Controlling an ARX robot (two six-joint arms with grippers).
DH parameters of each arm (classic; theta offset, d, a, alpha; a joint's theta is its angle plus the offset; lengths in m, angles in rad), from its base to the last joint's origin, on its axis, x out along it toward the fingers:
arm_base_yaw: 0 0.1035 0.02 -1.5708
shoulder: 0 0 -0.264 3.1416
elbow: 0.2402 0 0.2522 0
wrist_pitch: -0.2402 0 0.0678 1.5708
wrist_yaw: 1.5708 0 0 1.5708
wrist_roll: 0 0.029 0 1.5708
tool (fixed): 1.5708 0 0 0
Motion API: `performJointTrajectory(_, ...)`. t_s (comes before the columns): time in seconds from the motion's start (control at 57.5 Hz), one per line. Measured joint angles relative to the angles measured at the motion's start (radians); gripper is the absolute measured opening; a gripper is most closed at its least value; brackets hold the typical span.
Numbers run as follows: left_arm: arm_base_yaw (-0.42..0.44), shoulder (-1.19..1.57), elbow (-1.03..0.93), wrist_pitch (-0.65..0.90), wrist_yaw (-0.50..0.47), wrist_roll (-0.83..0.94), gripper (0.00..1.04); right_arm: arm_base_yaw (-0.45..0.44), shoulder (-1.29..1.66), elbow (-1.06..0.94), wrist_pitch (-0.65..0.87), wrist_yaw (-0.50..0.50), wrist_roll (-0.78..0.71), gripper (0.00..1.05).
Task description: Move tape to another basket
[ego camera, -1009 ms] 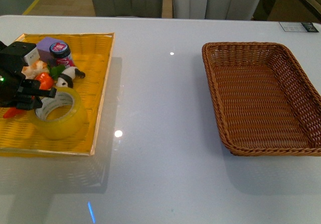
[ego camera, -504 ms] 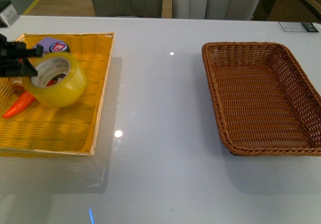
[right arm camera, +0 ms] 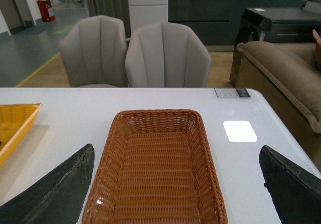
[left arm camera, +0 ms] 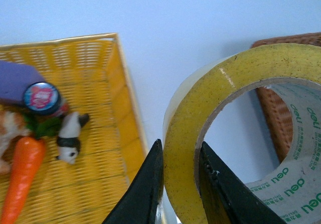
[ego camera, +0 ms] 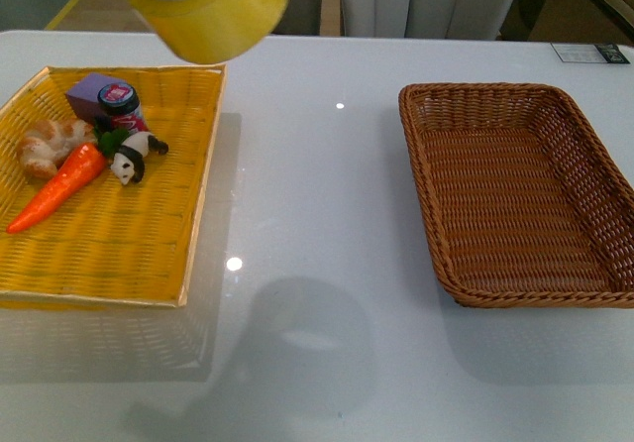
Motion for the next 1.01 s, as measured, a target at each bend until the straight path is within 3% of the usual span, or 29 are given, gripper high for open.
performJointTrajectory(0.383, -0.283, -0.013, 0.004, -0.019, -0.033, -0.061, 0.15, 0.0, 0.0, 0.0, 0.0, 0.0, 0.0, 0.96)
performJointTrajectory(0.591, -0.317, -0.019, -0.002, -0.023, -0.042, -0.064, 0.15, 0.0, 0.0, 0.0, 0.0, 0.0, 0.0, 0.96)
performJointTrajectory(0.643, -0.318, -0.02, -0.006, -0.023, -0.046, -0.064, 0.15, 0.035, 0.051, 0.04, -0.111, 0.113, 0.065, 0.96)
performJointTrajectory(0.678, -0.318, -0.02, -0.008, -0.023, -0.048, -0.064, 0.15, 0.081, 0.16, 0.107, -0.257, 0.245, 0.168, 0.96)
performJointTrajectory(0.73, -0.318, -0.024, -0.01, -0.025, -0.052, -0.064, 0.15, 0.106, 0.32, 0.177, -0.363, 0.33, 0.318, 0.96)
performJointTrajectory(0.783, -0.318, -0.026, -0.01, -0.026, -0.045, -0.064, 0.15, 0.109, 0.441, 0.218, -0.317, 0.311, 0.444, 0.96)
performJointTrajectory(1.009, -0.318, -0.027, -0.01, -0.032, -0.044, -0.064, 0.15, 0.161, 0.784, 0.321, 0.019, 0.083, 0.613, 0.96)
